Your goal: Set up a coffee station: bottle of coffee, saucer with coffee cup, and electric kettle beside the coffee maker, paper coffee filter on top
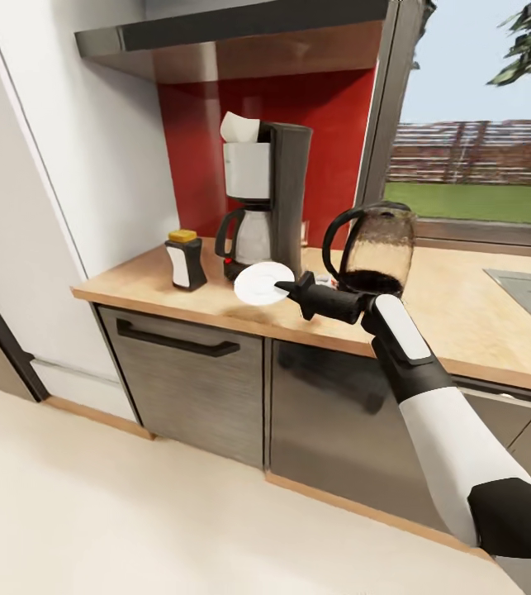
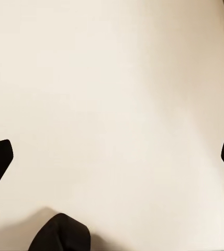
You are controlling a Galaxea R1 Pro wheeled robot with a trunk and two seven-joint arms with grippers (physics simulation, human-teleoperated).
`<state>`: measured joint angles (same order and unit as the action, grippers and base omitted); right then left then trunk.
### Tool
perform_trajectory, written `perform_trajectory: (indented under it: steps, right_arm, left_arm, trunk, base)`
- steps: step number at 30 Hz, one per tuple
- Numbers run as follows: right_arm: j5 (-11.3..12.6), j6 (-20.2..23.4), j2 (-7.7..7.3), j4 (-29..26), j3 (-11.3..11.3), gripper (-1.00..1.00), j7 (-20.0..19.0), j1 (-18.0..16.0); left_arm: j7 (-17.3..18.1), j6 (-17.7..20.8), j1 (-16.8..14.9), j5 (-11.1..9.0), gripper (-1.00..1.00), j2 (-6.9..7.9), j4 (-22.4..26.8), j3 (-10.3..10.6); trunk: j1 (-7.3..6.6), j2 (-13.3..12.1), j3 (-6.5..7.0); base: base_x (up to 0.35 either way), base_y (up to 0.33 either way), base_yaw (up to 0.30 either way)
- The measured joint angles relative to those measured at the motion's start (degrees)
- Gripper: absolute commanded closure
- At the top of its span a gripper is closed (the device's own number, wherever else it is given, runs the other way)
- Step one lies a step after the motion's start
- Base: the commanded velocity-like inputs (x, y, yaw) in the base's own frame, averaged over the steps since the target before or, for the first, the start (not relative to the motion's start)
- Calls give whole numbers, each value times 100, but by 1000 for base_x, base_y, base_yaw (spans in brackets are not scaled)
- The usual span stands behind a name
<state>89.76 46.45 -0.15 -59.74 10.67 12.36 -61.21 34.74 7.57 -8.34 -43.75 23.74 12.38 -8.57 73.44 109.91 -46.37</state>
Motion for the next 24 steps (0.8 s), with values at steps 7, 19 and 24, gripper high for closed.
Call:
perform_trajectory:
  steps: [7, 19, 24]
  right_arm:
    - [-4, -6, 6, 227, 8, 100, 7, 0]
    - [-8, -45, 20, 292, 49, 100, 93, -1]
    - [9, -46, 90, 268, 52, 100, 450, -1]
  left_arm:
    - [0, 0, 0, 0, -100, 0, -3, 0]
    - [0, 0, 2, 0, -100, 0, -6, -1]
    - [0, 0, 1, 1, -100, 0, -2, -1]
  trunk:
    - [0, 0, 0]
    - [0, 0, 0]
    - [0, 0, 0]
  base:
    - [0, 1, -260]
    - [0, 0, -85]
    - [0, 0, 0]
